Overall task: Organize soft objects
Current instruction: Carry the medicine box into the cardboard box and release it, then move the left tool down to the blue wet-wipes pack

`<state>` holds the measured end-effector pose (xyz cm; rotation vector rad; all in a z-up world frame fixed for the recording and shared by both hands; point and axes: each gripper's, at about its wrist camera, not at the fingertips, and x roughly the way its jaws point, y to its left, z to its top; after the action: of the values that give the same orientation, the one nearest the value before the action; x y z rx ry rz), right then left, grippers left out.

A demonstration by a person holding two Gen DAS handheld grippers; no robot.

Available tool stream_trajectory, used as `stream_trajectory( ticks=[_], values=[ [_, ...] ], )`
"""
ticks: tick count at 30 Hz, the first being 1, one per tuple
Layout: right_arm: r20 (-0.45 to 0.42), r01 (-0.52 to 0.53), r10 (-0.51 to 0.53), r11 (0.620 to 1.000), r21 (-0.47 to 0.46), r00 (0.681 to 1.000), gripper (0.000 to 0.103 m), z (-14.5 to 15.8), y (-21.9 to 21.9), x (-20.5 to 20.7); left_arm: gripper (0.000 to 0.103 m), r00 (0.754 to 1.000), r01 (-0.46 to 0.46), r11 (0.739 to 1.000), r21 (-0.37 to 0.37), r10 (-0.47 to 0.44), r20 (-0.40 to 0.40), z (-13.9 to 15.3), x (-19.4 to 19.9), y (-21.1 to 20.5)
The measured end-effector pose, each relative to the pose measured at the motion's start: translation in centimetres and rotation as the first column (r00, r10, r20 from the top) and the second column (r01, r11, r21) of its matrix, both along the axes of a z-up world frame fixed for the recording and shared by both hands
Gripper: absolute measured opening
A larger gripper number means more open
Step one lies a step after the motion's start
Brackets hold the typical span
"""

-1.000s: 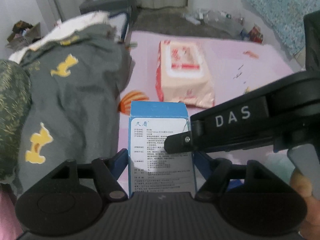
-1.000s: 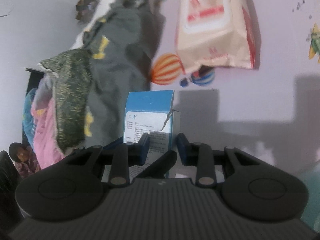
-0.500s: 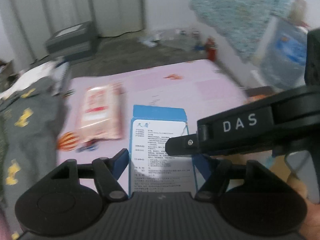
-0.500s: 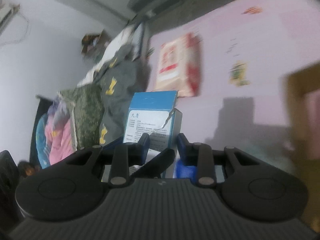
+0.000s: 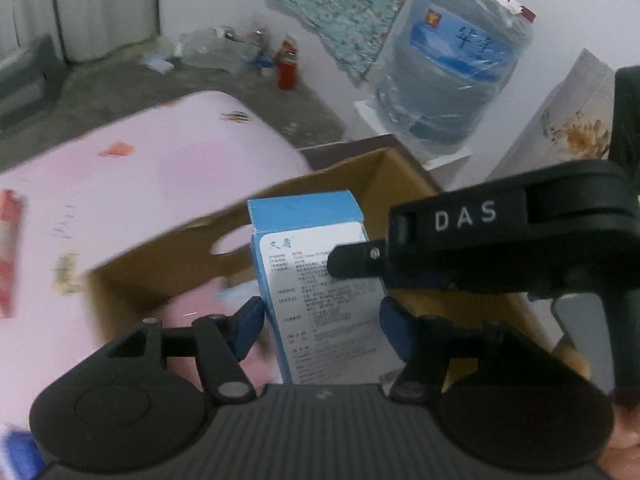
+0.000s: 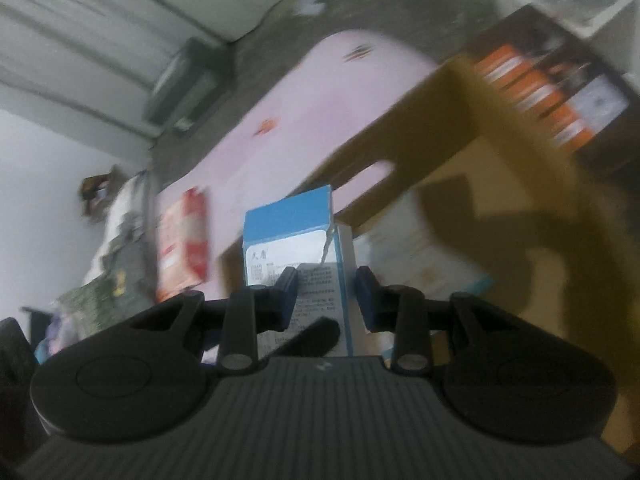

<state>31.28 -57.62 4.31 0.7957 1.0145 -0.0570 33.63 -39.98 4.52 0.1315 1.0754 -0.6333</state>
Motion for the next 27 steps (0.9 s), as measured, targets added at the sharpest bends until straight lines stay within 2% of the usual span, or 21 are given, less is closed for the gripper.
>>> stream_trajectory(
  ticks=[3, 8, 13, 17, 22, 27],
  values=[
    [-0.006, 0.026, -0.027, 0.998, -0.061, 1.0, 0.031, -0.7, -2.3, 0.6, 0.068, 0.999, -0.016, 0.998, -0.054, 0.013, -0.048, -2.3, 1.4, -1.7],
    [0.008, 0.029, -0.028, 0.982, -0.185, 1.0, 0.031, -1.5, -3.5, 1.4, 0.071, 0.991, -0.048, 0.998, -0.038, 0.042, -0.13, -5.9, 2.1, -2.5],
    [0.018, 0.031, -0.028, 0.982, -0.187, 0.999, 0.031, -2.2, -3.7, 1.2, 0.071, 0.993, -0.042, 0.999, -0.032, 0.039, -0.108, -6.6, 1.6, -1.9],
    [0.041, 0.047, -0.041, 0.984, -0.173, 0.998, 0.031, -1.4, -3.6, 0.1, 0.071, 0.995, -0.048, 0.998, -0.041, 0.044, -0.095, -5.7, 1.3, -1.3],
    [0.094, 0.062, -0.047, 0.986, -0.153, 0.994, 0.031, 0.8, -3.0, -1.6, 0.071, 0.999, -0.025, 0.998, -0.055, 0.022, -0.045, -2.8, 0.4, -0.2],
    [0.156, 0.058, -0.045, 0.995, -0.081, 0.987, 0.031, 2.6, -2.0, -4.1, 0.074, 1.0, -0.006, 0.999, -0.042, 0.006, 0.021, 0.7, -1.6, 3.8]
  ],
)
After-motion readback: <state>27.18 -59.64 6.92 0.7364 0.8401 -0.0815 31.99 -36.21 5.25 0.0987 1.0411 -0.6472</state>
